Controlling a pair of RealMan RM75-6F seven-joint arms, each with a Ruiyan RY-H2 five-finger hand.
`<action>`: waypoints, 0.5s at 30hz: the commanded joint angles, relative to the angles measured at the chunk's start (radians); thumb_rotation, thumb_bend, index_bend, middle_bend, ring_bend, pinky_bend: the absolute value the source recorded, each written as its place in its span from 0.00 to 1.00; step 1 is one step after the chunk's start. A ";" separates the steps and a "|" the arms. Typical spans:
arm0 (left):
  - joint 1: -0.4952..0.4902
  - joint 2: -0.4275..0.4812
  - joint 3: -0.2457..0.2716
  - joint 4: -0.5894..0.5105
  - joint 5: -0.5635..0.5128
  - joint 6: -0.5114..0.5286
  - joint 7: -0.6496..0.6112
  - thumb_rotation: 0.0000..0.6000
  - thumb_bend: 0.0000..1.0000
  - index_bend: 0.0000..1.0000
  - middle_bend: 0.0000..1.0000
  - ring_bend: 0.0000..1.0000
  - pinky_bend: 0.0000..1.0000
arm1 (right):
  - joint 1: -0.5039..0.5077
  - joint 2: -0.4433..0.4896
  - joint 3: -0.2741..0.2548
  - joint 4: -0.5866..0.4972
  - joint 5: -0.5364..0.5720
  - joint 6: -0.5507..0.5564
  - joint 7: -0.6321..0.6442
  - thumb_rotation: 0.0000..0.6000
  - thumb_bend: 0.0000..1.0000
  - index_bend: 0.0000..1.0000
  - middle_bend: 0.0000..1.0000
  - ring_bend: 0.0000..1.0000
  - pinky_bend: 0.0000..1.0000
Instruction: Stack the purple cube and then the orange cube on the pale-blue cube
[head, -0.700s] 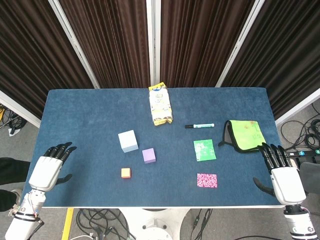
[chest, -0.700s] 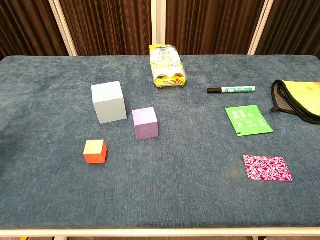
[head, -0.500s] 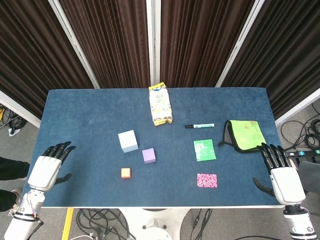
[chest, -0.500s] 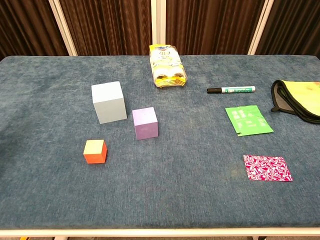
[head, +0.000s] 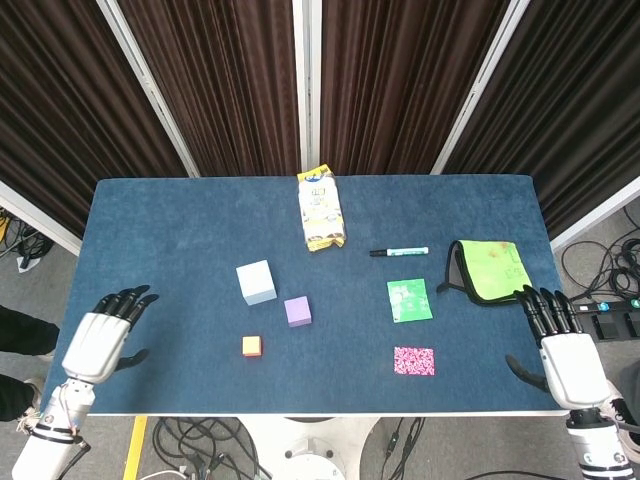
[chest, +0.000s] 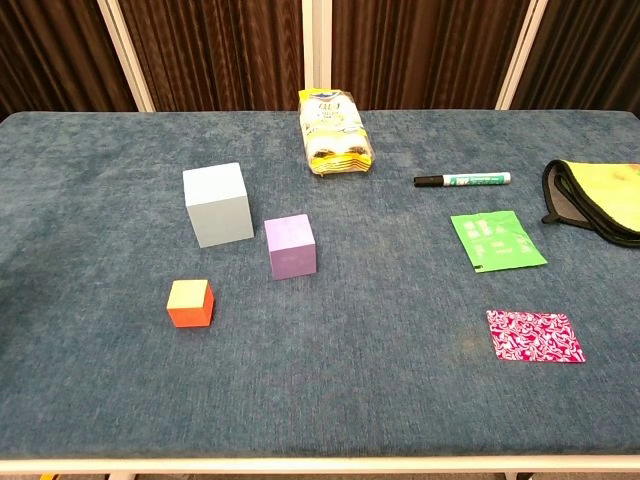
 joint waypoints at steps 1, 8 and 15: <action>-0.009 -0.006 0.001 -0.012 0.007 -0.012 0.016 1.00 0.16 0.26 0.25 0.20 0.25 | -0.001 0.002 -0.001 0.000 -0.007 0.004 0.006 1.00 0.13 0.02 0.05 0.00 0.00; -0.050 -0.022 -0.003 -0.083 0.009 -0.072 0.059 1.00 0.16 0.26 0.25 0.20 0.25 | 0.001 0.008 0.001 0.000 -0.004 0.001 0.017 1.00 0.13 0.02 0.05 0.00 0.00; -0.128 -0.062 -0.029 -0.133 0.017 -0.164 0.115 1.00 0.16 0.26 0.26 0.20 0.25 | 0.003 0.011 0.006 0.000 0.005 0.000 0.026 1.00 0.13 0.02 0.05 0.00 0.00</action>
